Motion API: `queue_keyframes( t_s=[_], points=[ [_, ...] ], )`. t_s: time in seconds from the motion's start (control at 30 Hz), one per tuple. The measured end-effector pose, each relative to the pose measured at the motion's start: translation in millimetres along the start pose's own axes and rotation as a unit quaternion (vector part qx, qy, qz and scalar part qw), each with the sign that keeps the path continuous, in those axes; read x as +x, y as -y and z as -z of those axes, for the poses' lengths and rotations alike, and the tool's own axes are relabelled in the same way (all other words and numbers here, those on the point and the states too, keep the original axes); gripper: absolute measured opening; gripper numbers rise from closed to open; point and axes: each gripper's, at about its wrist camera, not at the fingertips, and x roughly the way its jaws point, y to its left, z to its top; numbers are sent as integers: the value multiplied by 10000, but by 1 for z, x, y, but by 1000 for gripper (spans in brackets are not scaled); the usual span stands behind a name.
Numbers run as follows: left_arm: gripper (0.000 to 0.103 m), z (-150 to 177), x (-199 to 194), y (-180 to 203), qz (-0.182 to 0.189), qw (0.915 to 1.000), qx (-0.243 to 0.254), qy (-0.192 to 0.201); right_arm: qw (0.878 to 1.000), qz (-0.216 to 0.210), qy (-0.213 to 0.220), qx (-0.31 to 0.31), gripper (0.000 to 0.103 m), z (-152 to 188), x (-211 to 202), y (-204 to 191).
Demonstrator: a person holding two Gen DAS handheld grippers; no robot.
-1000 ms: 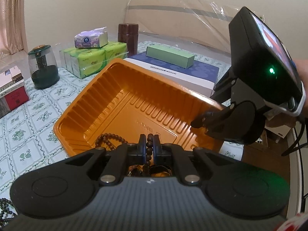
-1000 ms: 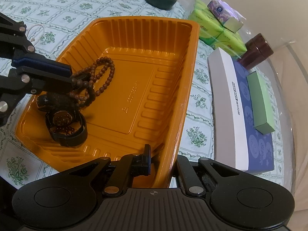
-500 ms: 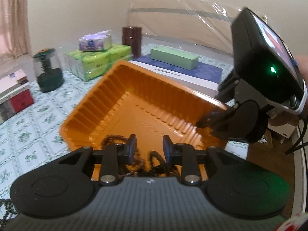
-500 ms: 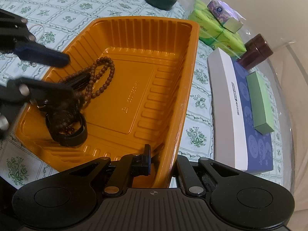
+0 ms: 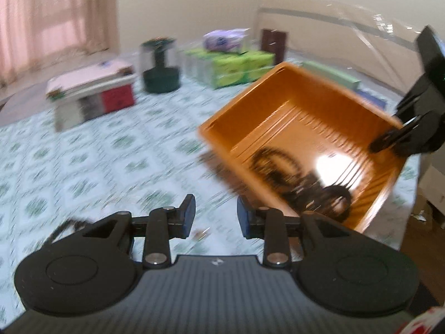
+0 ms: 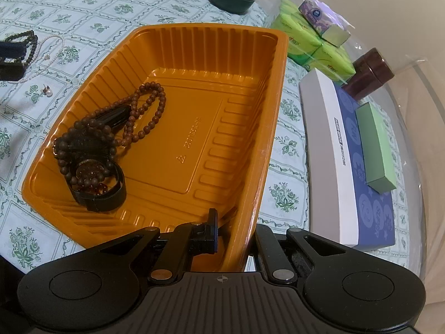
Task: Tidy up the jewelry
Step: 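Grasp the small pearl earrings with the left gripper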
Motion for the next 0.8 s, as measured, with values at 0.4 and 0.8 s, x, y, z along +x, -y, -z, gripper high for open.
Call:
queue_keyframes(
  t_s=[0.4,0.8],
  points=[
    [29,43,23,-15,-330,9990,-104,-291,10000,-4,-15,15,6,1,0,1],
    [29,36,65,0,-326,9990,-188,-252,10000,-46,-36,40,6,1,1,2]
  ],
)
